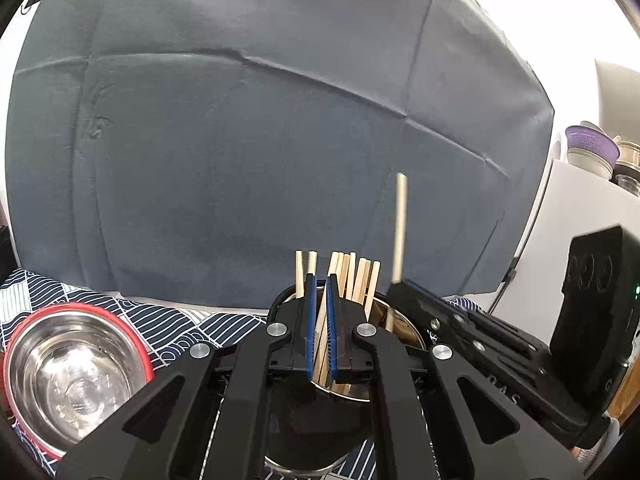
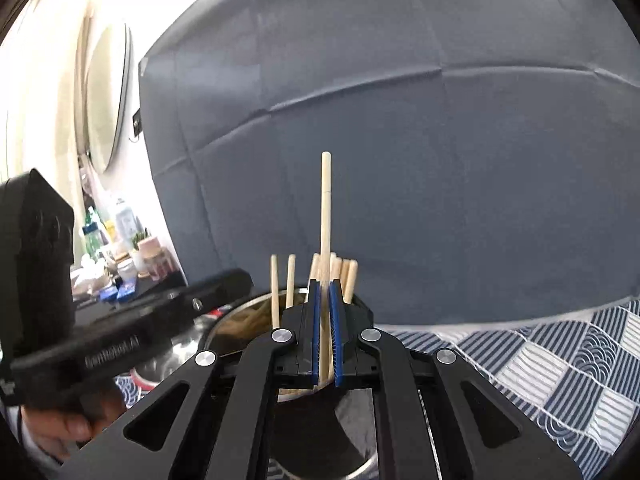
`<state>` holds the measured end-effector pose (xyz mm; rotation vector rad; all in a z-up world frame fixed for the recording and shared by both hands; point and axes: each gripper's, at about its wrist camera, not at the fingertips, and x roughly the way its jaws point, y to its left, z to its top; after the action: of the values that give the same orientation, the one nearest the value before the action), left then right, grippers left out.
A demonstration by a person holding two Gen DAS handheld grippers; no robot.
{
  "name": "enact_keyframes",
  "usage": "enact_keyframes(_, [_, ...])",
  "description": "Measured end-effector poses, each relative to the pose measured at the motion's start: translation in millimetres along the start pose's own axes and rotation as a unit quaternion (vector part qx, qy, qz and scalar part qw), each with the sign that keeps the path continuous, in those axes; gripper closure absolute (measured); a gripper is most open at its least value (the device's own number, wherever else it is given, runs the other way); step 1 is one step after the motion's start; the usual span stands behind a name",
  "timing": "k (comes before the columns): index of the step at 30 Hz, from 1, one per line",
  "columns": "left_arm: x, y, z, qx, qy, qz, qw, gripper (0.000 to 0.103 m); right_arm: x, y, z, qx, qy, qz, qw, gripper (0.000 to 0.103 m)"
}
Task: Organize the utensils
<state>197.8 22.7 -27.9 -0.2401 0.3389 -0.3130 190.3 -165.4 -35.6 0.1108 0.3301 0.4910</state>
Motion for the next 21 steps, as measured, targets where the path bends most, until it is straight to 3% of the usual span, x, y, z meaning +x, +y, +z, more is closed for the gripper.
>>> enact_keyframes(3, [-6, 0, 2, -0.002, -0.001, 0.003, 1.0000, 0.089, -10, -1, 1, -0.001, -0.004, -0.019, 1.000, 0.096])
enact_keyframes(6, [-13, 0, 6, -0.004, -0.002, 0.009, 1.0000, 0.073, -20, -2, 9, 0.001, -0.008, -0.032, 0.999, 0.095])
enact_keyframes(7, [-15, 0, 7, -0.003, -0.003, 0.013, 0.9999, 0.062, -24, -4, 12, 0.001, -0.009, -0.038, 0.999, 0.094])
enact_keyframes(9, [-23, 0, 12, -0.002, -0.006, 0.024, 0.9997, 0.044, -29, -4, 17, 0.002, -0.007, -0.052, 0.999, 0.078])
enact_keyframes(10, [-26, -1, 14, 0.000, -0.007, 0.037, 0.9993, 0.027, -31, -3, 19, 0.001, -0.006, -0.059, 0.998, 0.059])
enact_keyframes(11, [-30, -1, 16, 0.001, -0.010, 0.042, 0.9991, 0.022, -35, -2, 21, 0.000, -0.007, -0.071, 0.997, 0.051])
enact_keyframes(12, [-35, -2, 18, 0.005, -0.014, 0.047, 0.9988, 0.020, -39, -2, 23, 0.000, -0.007, -0.074, 0.997, 0.051])
enact_keyframes(14, [-41, -4, 23, 0.012, -0.012, 0.065, 0.9978, 0.006, -45, -2, 27, 0.001, -0.003, -0.079, 0.997, 0.044])
enact_keyframes(15, [-44, -6, 26, 0.017, -0.013, 0.068, 0.9975, 0.006, -49, -1, 28, 0.000, -0.004, -0.081, 0.997, 0.041])
enact_keyframes(17, [-50, -7, 29, 0.024, -0.015, 0.077, 0.9966, 0.006, -56, 1, 32, -0.002, -0.004, -0.090, 0.996, 0.022])
enact_keyframes(21, [-54, -5, 35, 0.025, 0.015, 0.097, 0.9949, 0.006, -68, 4, 41, -0.005, -0.001, -0.109, 0.994, 0.015])
